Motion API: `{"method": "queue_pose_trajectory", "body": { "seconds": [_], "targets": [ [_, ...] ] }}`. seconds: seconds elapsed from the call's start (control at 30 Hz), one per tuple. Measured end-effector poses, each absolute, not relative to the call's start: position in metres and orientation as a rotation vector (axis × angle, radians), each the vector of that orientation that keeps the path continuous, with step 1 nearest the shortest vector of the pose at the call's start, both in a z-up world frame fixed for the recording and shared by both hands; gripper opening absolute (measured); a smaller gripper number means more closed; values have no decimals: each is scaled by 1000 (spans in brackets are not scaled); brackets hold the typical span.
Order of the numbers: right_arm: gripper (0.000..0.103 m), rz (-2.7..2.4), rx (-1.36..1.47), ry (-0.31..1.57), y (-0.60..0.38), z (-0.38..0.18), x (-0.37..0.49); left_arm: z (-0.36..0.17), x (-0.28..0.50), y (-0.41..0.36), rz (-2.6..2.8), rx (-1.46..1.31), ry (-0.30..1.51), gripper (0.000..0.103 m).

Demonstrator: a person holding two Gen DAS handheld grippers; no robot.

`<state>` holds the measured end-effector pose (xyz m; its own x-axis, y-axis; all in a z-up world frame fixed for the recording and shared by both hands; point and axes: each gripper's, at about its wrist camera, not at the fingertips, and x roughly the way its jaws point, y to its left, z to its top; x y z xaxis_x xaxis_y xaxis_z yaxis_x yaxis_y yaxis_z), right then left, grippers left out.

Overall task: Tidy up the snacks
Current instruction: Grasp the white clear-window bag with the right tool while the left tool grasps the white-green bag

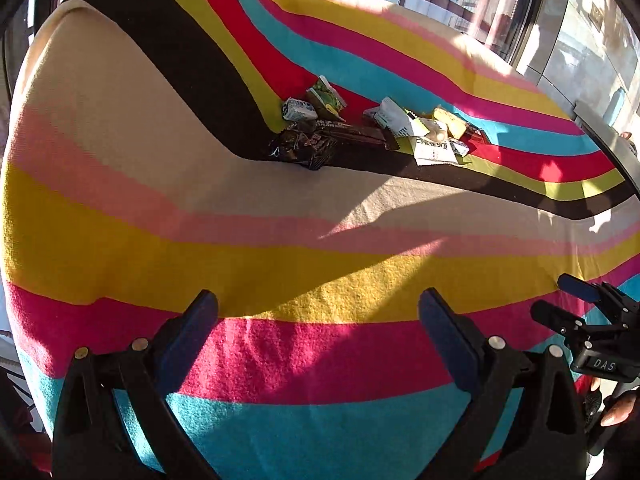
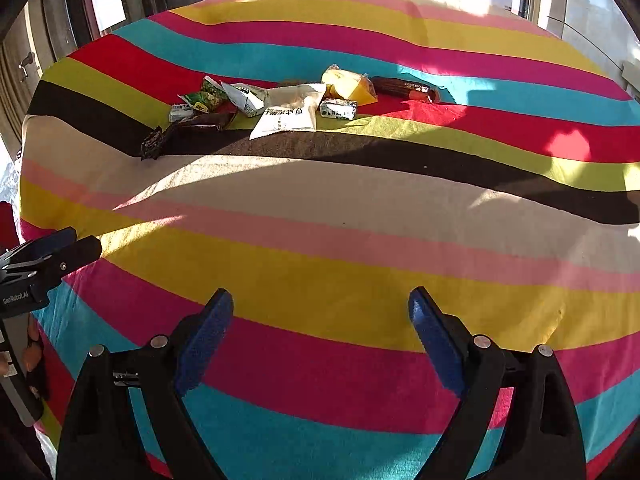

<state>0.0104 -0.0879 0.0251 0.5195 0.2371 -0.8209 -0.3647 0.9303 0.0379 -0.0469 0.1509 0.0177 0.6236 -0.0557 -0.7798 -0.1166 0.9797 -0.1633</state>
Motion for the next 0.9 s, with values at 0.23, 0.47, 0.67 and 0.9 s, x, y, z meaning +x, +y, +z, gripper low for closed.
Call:
{"method": "queue_pose_trajectory", "body": {
  "seconds": [0.23,0.47,0.67,0.9],
  "targets": [
    [87,413,-168,971,-38,17,102,16,-50,150,30,-207,888,101],
    [87,565,-309,954,-6,14,161,15,-50,154,15,-241,874,101],
    [87,773,-436,934,10,15,191,14,-53,156,7,-255,868,101],
    [89,918,-488,931,22,12,209,14,-53,156,7,-258,867,101]
  ]
}}
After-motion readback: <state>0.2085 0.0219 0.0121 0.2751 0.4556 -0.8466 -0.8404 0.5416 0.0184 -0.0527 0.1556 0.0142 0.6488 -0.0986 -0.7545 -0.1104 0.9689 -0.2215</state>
